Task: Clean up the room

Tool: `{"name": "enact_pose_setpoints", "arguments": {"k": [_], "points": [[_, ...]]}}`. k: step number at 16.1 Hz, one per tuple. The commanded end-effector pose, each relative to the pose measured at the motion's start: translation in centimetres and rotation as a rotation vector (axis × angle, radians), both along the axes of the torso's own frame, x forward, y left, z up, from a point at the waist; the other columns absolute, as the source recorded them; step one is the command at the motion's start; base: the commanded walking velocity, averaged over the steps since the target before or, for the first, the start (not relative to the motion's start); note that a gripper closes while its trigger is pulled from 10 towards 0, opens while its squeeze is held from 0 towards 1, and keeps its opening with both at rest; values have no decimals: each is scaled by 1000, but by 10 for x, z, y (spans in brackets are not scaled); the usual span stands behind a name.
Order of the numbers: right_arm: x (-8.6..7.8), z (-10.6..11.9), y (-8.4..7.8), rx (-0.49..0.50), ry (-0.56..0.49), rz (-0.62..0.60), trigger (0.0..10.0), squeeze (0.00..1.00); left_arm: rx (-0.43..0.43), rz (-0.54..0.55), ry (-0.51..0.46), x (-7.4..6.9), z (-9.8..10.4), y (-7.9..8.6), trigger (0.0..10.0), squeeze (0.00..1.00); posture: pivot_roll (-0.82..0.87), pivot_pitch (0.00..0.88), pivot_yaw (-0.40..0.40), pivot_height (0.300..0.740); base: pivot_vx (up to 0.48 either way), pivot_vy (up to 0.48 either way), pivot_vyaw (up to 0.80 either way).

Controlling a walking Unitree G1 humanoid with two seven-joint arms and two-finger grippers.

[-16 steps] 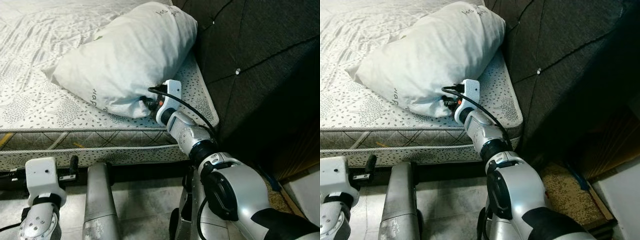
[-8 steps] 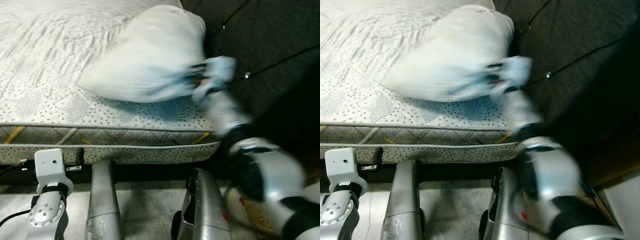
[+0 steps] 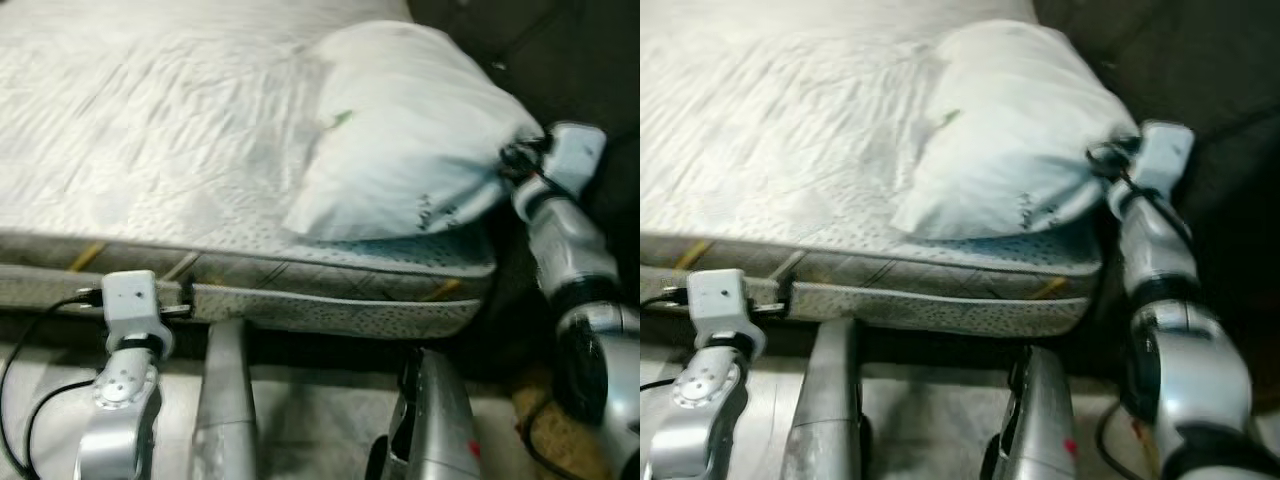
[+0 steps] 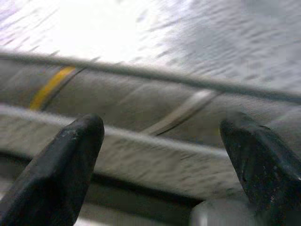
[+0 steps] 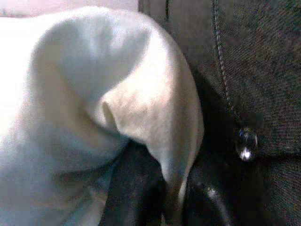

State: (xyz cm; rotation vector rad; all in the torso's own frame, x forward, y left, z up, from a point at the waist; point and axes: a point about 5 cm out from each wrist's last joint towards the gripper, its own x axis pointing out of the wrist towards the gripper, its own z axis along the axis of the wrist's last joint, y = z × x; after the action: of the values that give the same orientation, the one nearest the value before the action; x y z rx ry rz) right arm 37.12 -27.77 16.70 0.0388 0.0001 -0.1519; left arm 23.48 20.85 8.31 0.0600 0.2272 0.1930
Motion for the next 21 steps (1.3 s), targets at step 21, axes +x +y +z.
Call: {"name": "enact_pose_setpoints", "arguments": {"k": [21], "points": [[-6,12,4,-71,104,126,0,0,12,-3,-47,11,0,1,10000,0,100,0,-51,465,0,0,0]]}}
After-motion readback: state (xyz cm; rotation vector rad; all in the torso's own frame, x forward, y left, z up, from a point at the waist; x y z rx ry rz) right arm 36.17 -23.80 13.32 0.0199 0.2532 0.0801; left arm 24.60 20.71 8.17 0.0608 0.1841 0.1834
